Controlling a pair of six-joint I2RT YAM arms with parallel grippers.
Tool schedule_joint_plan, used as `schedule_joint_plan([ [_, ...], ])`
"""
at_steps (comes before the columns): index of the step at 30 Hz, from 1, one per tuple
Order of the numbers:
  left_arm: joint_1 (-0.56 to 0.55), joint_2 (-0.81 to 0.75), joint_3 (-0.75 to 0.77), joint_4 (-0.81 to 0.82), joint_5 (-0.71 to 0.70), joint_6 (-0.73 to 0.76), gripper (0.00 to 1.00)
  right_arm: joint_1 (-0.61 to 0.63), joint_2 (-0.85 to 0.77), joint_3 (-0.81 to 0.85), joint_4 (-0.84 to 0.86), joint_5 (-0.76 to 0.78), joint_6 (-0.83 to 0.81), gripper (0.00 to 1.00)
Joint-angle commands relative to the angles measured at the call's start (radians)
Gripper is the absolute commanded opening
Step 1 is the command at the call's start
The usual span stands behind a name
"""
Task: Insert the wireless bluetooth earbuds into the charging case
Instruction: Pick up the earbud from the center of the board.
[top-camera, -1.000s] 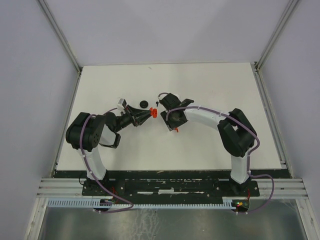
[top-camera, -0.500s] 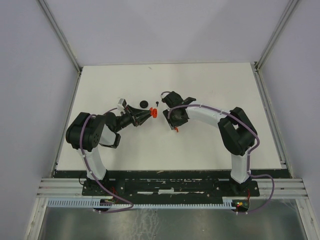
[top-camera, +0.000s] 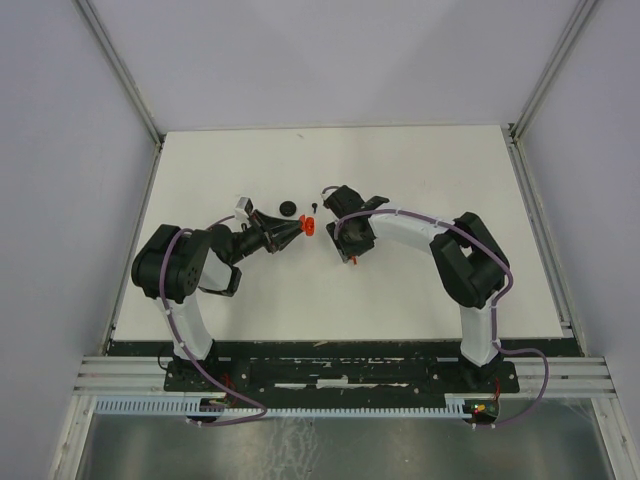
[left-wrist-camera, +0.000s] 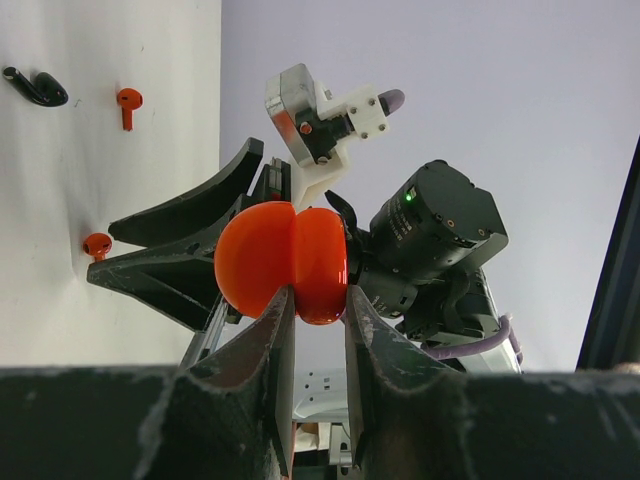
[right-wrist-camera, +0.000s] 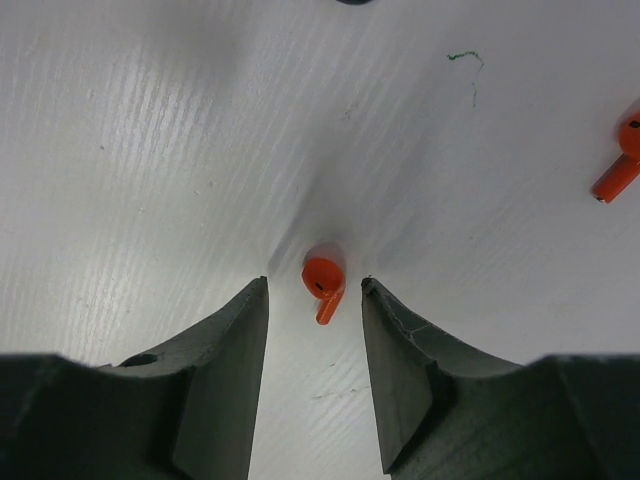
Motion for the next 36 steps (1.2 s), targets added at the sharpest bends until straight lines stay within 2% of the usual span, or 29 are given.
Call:
schedule_joint_plan([
  [1,0.008,-0.019,0.012,0.154,0.033,0.011,0.03,-0.002,0.012,0.035,0.011,-0.007,0.013,0.50],
  [27,0.010,-0.008,0.019,0.154,0.033,0.011,0.03,-0.007,0.041,0.051,0.008,0.008,0.020,0.45],
  [36,0.012,0.000,0.019,0.160,0.033,0.007,0.03,-0.009,0.048,0.054,0.007,0.009,0.019,0.40],
])
